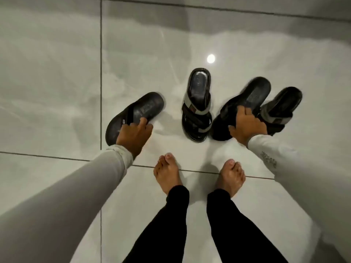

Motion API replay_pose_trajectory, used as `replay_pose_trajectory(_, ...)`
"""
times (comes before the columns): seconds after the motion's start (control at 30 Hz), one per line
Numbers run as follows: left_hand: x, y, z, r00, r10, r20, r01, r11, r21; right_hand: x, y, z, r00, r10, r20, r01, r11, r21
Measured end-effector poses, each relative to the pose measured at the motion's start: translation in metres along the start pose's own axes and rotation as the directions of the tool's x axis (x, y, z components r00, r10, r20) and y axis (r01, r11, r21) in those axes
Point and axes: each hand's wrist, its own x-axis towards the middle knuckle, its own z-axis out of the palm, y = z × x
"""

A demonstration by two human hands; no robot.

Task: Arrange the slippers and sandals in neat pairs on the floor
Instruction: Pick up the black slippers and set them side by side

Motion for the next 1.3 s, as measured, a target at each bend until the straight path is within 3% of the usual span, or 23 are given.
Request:
replay_pose_trajectory(0.13,0.039,-0.012,0.036,0.992,-0.054,0.115,0.048,0.997,0.055,0.038,-0.004,0.033,0.997,0.053,0.051,-0.050,0.996,-0.069)
replay_pose_trajectory(0.23,0.043,-0.026,0.053,0.966,-0.010,0.258,-0.015,0.995,0.096,0.047,-0.010,0.046,0.998,0.029,0.064,-0.028,0.999,-0.014)
replay_pose_trajectory(0.37,0.029,-0.036,0.042,0.985,0.068,0.158,-0.089,0.987,0.130,0.028,-0.011,0.034,0.998,0.003,0.063,-0.008,0.997,0.076)
replay_pose_trajectory(0.57,-0.007,-0.001,-0.036,0.992,0.124,0.026,-0.122,0.990,-0.075,-0.047,-0.009,-0.006,0.997,-0.021,0.070,0.007,0.980,0.197)
replay_pose_trajectory(0.8,-0.018,0.096,-0.125,0.968,0.215,-0.131,-0.228,0.969,-0.094,-0.102,0.029,-0.025,1.000,-0.008,-0.026,0.013,0.977,0.211)
replay_pose_trajectory(0.9,-0.004,0.141,-0.142,0.958,0.218,-0.187,-0.245,0.960,-0.134,-0.099,0.066,-0.029,0.997,-0.035,-0.064,0.043,0.990,0.132)
replay_pose_trajectory(1.3,0.063,0.374,-0.209,0.886,0.329,-0.328,-0.439,0.823,-0.360,-0.083,0.286,-0.023,0.991,0.098,-0.094,-0.095,0.995,0.045)
